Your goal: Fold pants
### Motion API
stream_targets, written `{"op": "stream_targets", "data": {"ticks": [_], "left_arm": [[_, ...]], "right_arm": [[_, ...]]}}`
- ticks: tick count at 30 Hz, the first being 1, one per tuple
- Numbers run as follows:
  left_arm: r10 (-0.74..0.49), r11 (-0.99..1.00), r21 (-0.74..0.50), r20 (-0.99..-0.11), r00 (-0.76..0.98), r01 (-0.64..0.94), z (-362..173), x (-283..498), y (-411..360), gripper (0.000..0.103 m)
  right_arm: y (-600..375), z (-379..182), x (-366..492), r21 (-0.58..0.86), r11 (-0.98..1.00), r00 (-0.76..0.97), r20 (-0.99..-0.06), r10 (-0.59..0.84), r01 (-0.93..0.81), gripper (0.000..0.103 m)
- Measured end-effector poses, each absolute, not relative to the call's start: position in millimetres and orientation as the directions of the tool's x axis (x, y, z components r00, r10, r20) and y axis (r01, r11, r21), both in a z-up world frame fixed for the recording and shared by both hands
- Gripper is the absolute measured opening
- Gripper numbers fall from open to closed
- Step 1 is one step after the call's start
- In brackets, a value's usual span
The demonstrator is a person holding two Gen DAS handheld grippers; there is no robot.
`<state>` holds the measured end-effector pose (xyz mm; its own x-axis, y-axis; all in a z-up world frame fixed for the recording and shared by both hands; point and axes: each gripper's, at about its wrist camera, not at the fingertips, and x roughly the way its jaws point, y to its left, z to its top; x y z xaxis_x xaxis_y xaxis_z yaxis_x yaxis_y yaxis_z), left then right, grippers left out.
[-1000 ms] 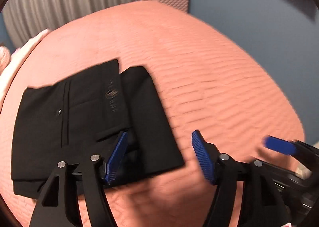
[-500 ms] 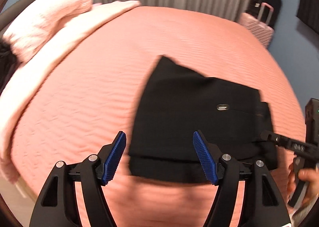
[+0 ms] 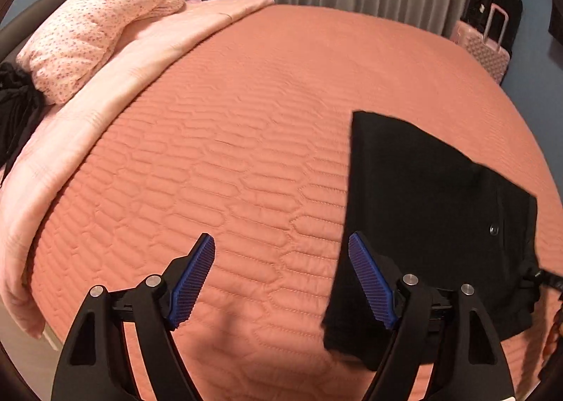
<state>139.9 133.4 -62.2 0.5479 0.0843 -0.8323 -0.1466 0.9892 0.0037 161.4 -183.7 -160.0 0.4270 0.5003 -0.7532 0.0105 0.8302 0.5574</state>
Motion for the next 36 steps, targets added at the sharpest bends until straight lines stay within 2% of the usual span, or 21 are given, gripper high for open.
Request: {"op": "stream_targets", "data": {"ticks": [2,3,5,8,10,12,13,14,16,17,18,20,23,26,28,29,30,31,32,34,36], "left_arm": [[0.089,0.991,0.023,-0.838,0.538,-0.128,-71,146,126,0.076],[0.080,0.993,0.018,-0.840,0.537,-0.120,-73,147,124,0.076],[0.025,0.996,-0.027,-0.846,0.532,-0.090,-81,146,121,0.076],[-0.062,0.991,-0.114,-0.866,0.495,-0.075,-101,154,115,0.081],[-0.214,0.962,-0.267,-0.873,0.439,-0.061,-119,161,113,0.081],[-0.273,0.938,-0.335,-0.870,0.410,-0.088,-135,164,113,0.089],[-0.277,0.932,-0.347,-0.868,0.412,-0.104,-141,165,113,0.090],[-0.267,0.933,-0.341,-0.866,0.424,-0.110,-143,166,111,0.092],[-0.225,0.950,-0.294,-0.875,0.429,-0.100,-141,167,101,0.087],[-0.228,0.954,-0.288,-0.874,0.429,-0.081,-138,168,96,0.068],[-0.213,0.961,-0.266,-0.879,0.427,-0.069,-131,167,90,0.062],[-0.178,0.975,-0.216,-0.883,0.435,-0.040,-116,162,83,0.026],[-0.224,0.969,-0.248,-0.880,0.419,-0.004,-92,142,82,0.017],[-0.279,0.956,-0.292,-0.890,0.361,0.018,-87,107,73,0.019],[-0.256,0.965,-0.258,-0.911,0.322,0.039,-103,89,58,0.034],[-0.213,0.976,-0.217,-0.922,0.323,0.023,-115,83,53,0.046],[-0.207,0.975,-0.222,-0.918,0.338,-0.005,-119,78,56,0.050],[-0.215,0.970,-0.240,-0.912,0.348,-0.030,-116,77,62,0.050],[-0.191,0.972,-0.229,-0.908,0.372,-0.060,-105,75,70,0.049],[-0.051,0.991,-0.106,-0.874,0.483,-0.086,-67,71,85,0.046],[0.005,0.996,-0.044,-0.829,0.559,-0.074,-41,73,85,0.046]], "right_arm": [[-189,-141,149,0.496,0.868,0.481,-0.767,0.424,0.026,0.036],[-192,-135,143,0.475,0.880,0.507,-0.763,0.400,0.021,0.055],[-196,-138,138,0.459,0.888,0.507,-0.773,0.382,0.031,0.074],[-198,-158,144,0.532,0.846,0.462,-0.758,0.461,0.028,0.073],[-195,-163,148,0.547,0.837,0.470,-0.745,0.473,0.025,0.074],[-189,-165,147,0.545,0.838,0.490,-0.739,0.462,0.033,0.073],[-185,-164,149,0.552,0.833,0.488,-0.734,0.472,0.025,0.066],[-180,-166,152,0.584,0.811,0.463,-0.726,0.509,0.024,0.035],[-180,-163,155,0.589,0.807,0.454,-0.731,0.509,0.043,0.024],[-180,-158,156,0.584,0.810,0.452,-0.735,0.505,0.045,0.021],[-181,-153,154,0.601,0.798,0.456,-0.725,0.516,0.053,0.018],[-184,-134,146,0.622,0.782,0.463,-0.704,0.539,0.036,0.016],[-190,-105,118,0.609,0.793,0.454,-0.708,0.540,0.006,0.015],[-209,-111,81,0.593,0.804,0.433,-0.738,0.519,0.047,0.015],[-218,-152,66,0.548,0.832,0.374,-0.792,0.483,0.085,0.021],[-229,-168,61,0.581,0.804,0.373,-0.779,0.504,0.128,0.038],[-244,-174,53,0.658,0.732,0.415,-0.724,0.551,0.177,0.041],[-254,-172,45,0.688,0.690,0.450,-0.702,0.552,0.227,0.042],[-261,-155,34,0.631,0.730,0.503,-0.735,0.455,0.261,0.043],[-255,-120,26,0.516,0.828,0.582,-0.750,0.313,0.218,0.042],[-230,-91,35,0.490,0.863,0.623,-0.715,0.318,0.121,0.030]]}}
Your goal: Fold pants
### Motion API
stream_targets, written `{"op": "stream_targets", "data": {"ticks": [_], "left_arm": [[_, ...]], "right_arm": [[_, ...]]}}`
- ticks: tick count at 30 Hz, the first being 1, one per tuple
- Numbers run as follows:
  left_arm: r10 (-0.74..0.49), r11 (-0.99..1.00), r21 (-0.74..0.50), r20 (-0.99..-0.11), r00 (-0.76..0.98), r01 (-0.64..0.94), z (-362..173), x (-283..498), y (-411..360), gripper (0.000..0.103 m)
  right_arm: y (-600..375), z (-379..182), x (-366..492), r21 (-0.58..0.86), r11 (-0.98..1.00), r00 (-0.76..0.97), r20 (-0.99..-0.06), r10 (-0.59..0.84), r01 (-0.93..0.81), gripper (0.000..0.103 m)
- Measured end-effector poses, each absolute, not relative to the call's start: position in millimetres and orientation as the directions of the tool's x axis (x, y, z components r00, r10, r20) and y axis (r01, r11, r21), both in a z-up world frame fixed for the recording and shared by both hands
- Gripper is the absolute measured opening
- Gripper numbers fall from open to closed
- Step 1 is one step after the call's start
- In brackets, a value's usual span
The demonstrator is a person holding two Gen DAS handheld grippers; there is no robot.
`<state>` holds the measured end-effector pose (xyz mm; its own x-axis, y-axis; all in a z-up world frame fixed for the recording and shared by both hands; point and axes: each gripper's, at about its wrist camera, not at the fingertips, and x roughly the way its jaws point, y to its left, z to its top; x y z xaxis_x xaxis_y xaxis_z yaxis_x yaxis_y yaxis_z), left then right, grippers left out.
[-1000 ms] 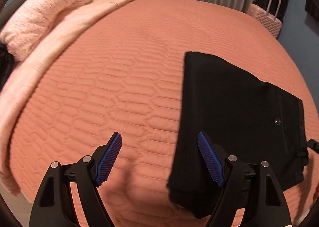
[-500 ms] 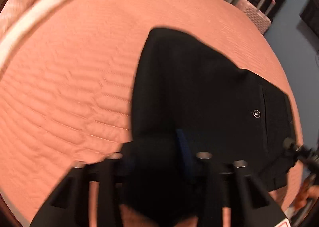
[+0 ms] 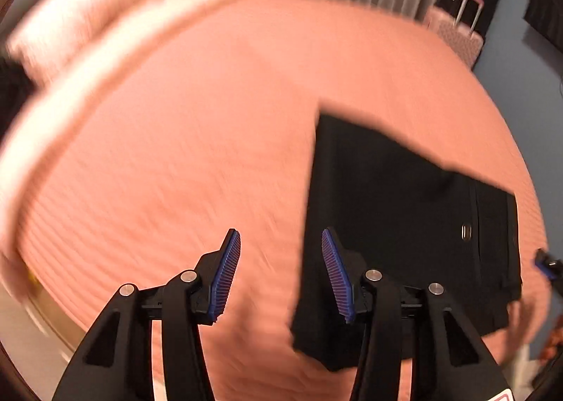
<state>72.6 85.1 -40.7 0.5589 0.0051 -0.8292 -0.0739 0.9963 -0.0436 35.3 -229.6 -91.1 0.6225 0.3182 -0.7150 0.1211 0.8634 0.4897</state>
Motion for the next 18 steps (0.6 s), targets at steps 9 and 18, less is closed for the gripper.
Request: {"op": "stream_targets", "data": {"ticks": [9,18], "left_arm": [[0.046,0.978,0.133,-0.889,0.456,0.160,-125,153,-5,0.058],[0.085,0.978,0.155,-0.908,0.411,0.141,-108,237,-29,0.064]], "right_arm": [[-178,-139,139,0.298,0.951,0.511,-0.833,0.213,0.088,0.000],[-153,-153,202,0.294,0.956,0.448,-0.855,0.261,0.004,0.000]]}}
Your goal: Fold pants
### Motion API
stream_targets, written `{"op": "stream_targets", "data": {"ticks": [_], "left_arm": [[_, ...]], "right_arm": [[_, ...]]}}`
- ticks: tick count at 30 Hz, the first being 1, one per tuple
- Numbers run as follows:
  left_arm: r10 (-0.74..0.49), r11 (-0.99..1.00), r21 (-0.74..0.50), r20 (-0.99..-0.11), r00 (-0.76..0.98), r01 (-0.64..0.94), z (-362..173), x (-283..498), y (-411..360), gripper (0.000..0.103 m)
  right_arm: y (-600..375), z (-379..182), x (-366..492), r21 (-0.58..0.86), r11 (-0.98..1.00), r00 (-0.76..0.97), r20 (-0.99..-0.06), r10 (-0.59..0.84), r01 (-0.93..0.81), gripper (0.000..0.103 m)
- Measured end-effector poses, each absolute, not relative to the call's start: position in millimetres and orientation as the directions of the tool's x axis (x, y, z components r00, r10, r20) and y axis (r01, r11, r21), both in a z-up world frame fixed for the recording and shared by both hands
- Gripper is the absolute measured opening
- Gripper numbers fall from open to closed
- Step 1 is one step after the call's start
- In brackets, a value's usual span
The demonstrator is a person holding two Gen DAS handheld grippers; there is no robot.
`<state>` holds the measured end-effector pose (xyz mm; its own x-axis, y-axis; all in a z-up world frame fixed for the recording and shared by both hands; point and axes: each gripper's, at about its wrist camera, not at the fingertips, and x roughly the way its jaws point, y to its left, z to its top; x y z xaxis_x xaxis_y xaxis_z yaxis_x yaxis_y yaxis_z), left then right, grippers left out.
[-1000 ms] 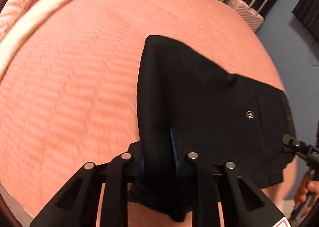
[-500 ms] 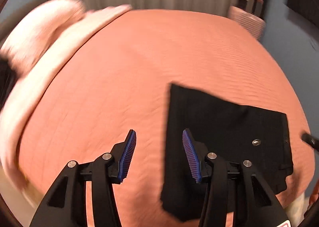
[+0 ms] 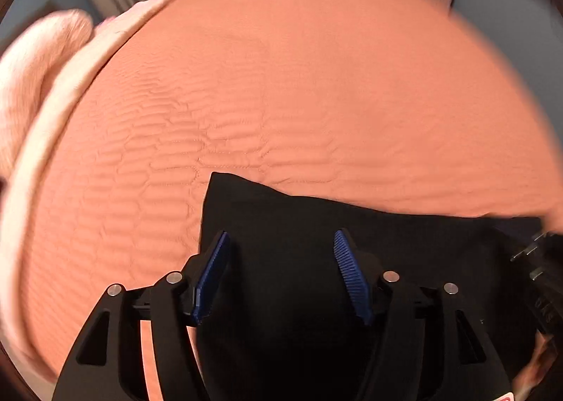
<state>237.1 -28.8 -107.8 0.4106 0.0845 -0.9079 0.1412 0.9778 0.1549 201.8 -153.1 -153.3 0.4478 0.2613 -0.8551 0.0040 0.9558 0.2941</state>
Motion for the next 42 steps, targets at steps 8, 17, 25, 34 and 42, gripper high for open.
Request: {"op": "stream_targets", "data": {"ticks": [8,17,25,34,42], "left_arm": [[0.131,0.991,0.105,-0.847,0.515,-0.078,-58,215,85,0.064],[0.228,0.972,0.167,-0.852,0.472,-0.167,-72,88,168,0.064],[0.205,0.977,0.207,-0.881,0.427,-0.041,-100,46,134,0.064],[0.225,0.973,0.227,-0.870,0.439,-0.049,-107,8,152,0.064],[0.255,0.967,0.233,-0.846,0.468,-0.105,-87,5,191,0.068]], "right_arm": [[-124,-121,165,0.251,0.957,0.477,-0.830,0.290,-0.145,0.002],[-7,-107,93,0.178,0.900,0.443,-0.822,0.358,-0.398,0.007],[92,-118,11,-0.086,0.828,0.551,-0.783,0.287,-0.554,0.066],[68,-154,13,0.457,0.805,0.363,-0.727,0.583,-0.378,0.058],[85,-139,-6,0.492,0.777,0.311,-0.724,0.615,-0.392,0.057]]}}
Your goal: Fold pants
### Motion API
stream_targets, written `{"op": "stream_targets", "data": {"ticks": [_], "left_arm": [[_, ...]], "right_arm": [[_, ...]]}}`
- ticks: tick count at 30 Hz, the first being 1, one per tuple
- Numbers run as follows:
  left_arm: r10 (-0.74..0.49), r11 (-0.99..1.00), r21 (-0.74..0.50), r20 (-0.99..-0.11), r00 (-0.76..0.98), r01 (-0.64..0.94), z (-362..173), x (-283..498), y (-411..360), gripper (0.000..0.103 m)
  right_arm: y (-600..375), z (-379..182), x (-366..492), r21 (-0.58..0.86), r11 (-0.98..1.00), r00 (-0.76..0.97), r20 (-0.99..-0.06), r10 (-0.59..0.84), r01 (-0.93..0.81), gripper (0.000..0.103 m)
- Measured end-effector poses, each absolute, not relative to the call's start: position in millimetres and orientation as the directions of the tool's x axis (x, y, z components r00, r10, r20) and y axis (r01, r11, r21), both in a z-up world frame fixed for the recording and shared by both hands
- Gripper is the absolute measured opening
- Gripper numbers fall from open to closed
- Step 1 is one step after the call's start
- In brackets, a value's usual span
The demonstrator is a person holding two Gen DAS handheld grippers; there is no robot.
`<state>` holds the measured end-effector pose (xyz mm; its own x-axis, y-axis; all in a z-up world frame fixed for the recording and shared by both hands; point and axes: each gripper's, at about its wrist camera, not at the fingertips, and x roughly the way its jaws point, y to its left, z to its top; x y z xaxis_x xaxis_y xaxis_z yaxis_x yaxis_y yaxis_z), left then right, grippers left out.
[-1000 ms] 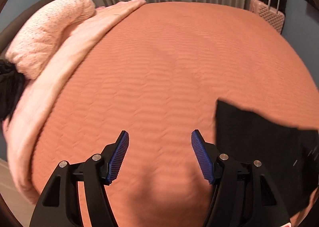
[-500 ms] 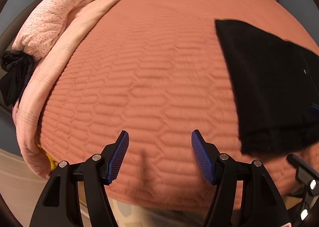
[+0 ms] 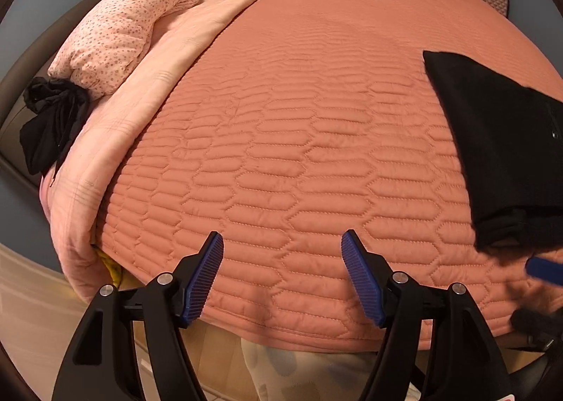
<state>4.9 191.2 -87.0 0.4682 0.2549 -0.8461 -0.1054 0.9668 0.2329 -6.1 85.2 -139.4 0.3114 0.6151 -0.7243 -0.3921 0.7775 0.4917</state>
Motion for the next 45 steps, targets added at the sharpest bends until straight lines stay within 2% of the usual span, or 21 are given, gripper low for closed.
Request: {"op": "stream_targets", "data": {"ticks": [6,10,14,15,16,19,21,23,25,28,31,32,33,34,35,36,37,38,40,43,45], "left_arm": [[0.202,0.979,0.172,-0.853,0.481,-0.106,-82,8,194,0.068],[0.203,0.979,0.171,-0.842,0.500,-0.109,-74,7,198,0.068],[0.214,0.977,0.172,-0.839,0.501,-0.129,-70,8,208,0.070],[0.214,0.977,0.171,-0.839,0.500,-0.130,-70,10,209,0.070],[0.213,0.977,0.171,-0.841,0.497,-0.129,-70,12,211,0.070],[0.218,0.976,0.176,-0.829,0.516,-0.130,-60,19,211,0.070],[0.178,0.984,0.145,-0.827,0.534,-0.102,-50,28,204,0.070],[0.119,0.993,0.102,-0.826,0.551,-0.061,-41,40,189,0.070],[0.046,0.999,0.053,-0.821,0.570,-0.005,-33,49,164,0.070],[-0.054,0.994,0.010,-0.824,0.564,0.110,-38,61,109,0.075],[-0.134,0.979,-0.030,-0.839,0.527,0.201,-62,67,57,0.075],[-0.134,0.977,-0.031,-0.862,0.489,0.213,-80,70,44,0.075],[-0.102,0.977,-0.007,-0.895,0.434,0.215,-101,75,34,0.076],[-0.076,0.978,0.010,-0.912,0.403,0.207,-120,79,31,0.079],[-0.091,0.984,-0.017,-0.907,0.411,0.180,-129,79,34,0.092],[-0.087,0.990,-0.034,-0.907,0.413,0.134,-129,80,41,0.097],[-0.100,0.992,-0.060,-0.915,0.391,0.113,-130,83,45,0.097],[-0.117,0.991,-0.086,-0.923,0.366,0.101,-131,87,47,0.097],[-0.110,0.992,-0.082,-0.929,0.354,0.093,-131,90,45,0.097],[-0.034,0.992,0.015,-0.926,0.375,0.127,-126,90,28,0.097],[0.019,0.985,0.084,-0.919,0.393,0.149,-122,89,18,0.097]], "right_arm": [[104,-158,26,0.448,0.834,0.418,-0.723,0.550,-0.322,0.058],[116,-141,26,0.418,0.830,0.496,-0.667,0.557,-0.370,0.058],[153,-177,37,0.286,0.823,0.429,-0.742,0.515,-0.492,0.065],[154,-177,32,0.259,0.819,0.449,-0.732,0.512,-0.513,0.065],[153,-174,31,0.259,0.817,0.442,-0.737,0.512,-0.515,0.065],[138,-159,26,0.397,0.752,0.310,-0.733,0.605,-0.527,0.064],[111,-137,11,0.456,0.717,0.297,-0.691,0.659,-0.527,0.062],[69,-108,6,0.489,0.735,0.407,-0.619,0.672,-0.469,0.062],[33,-94,14,0.482,0.793,0.506,-0.611,0.609,-0.372,0.062],[-29,-101,37,0.409,0.896,0.614,-0.666,0.423,-0.174,0.063],[-72,-141,51,0.321,0.946,0.576,-0.768,0.280,-0.033,0.062],[-89,-163,53,0.320,0.947,0.551,-0.787,0.277,-0.020,0.050],[-103,-165,49,0.352,0.936,0.590,-0.754,0.288,-0.007,0.033],[-110,-163,50,0.355,0.934,0.580,-0.768,0.272,0.031,0.020],[-118,-159,54,0.400,0.913,0.561,-0.776,0.289,0.084,0.016],[-122,-151,53,0.442,0.889,0.573,-0.761,0.303,0.118,0.020],[-122,-143,53,0.469,0.876,0.594,-0.738,0.320,0.110,0.021],[-116,-137,54,0.447,0.893,0.599,-0.732,0.325,0.062,0.020],[-107,-148,61,0.299,0.954,0.550,-0.796,0.251,-0.002,0.020],[-127,-162,63,0.353,0.935,0.534,-0.799,0.278,0.041,0.002],[-127,-148,63,0.382,0.918,0.539,-0.797,0.272,0.102,0.006]]}}
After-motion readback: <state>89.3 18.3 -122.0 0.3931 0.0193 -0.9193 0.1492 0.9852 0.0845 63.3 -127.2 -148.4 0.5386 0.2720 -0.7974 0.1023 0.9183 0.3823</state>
